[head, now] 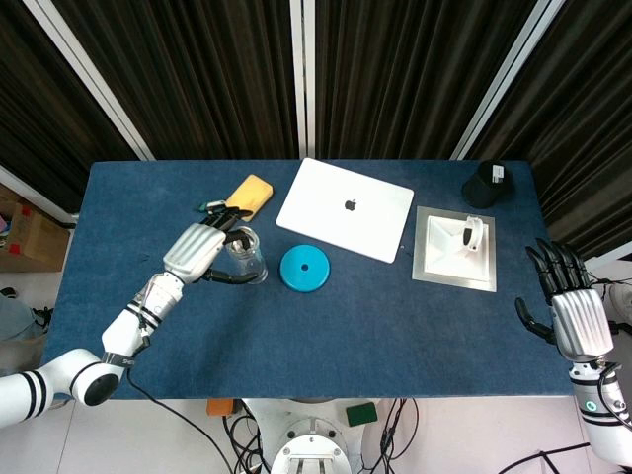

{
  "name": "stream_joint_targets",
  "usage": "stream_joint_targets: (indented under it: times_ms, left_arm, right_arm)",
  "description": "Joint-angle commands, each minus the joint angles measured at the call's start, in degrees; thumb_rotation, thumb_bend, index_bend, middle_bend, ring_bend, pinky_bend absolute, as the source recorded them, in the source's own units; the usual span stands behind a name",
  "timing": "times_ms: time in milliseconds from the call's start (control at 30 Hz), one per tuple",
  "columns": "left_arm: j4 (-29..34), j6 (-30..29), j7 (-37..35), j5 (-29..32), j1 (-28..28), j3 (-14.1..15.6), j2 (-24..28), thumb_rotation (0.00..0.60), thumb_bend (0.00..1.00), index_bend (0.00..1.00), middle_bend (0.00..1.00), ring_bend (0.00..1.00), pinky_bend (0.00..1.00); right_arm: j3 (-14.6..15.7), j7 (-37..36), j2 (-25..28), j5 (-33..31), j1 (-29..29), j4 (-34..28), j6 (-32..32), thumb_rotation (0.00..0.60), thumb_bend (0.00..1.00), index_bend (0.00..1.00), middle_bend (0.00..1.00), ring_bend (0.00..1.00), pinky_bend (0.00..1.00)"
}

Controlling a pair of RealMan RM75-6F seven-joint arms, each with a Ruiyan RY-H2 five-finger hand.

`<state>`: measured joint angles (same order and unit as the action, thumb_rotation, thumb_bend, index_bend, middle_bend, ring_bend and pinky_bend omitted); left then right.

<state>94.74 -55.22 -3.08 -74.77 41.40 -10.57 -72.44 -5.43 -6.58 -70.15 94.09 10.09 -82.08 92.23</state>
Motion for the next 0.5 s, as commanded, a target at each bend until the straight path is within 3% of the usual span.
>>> stream_joint_targets:
  times_ms: [33, 333, 500]
  left_arm:
    - [0.1, -0.5, 0.2, -0.2, -0.1, -0.1, 0.2, 0.204, 0.07, 0.44, 0.08, 0.03, 0.15]
    - [2.3, -3.7, 2.0, -1.3, -1.4, -0.3, 2.1, 0.225, 0.07, 0.43, 0.08, 0.03, 0.15]
    - [6.1, -10.8, 4.5, -3.6, -5.0, -0.4, 5.7, 0.251, 0.07, 0.4, 0.08, 0.03, 0.15]
  right_arm:
    - [0.0, 0.0, 0.0, 0.0, 0.0, 0.0, 0.0, 0.6, 0.38, 0.0, 0.0, 0.0, 0.01]
    - [-0.1, -0.2, 0.0, 0.0, 0.0, 0.0, 0.2, 0.6, 0.38, 0.0, 0.0, 0.0, 0.01]
    - [-0.2, -0.5, 0.1, 0.0, -0.3, 0.1, 0.7, 0.6, 0.38, 0.0, 0.0, 0.0, 0.01]
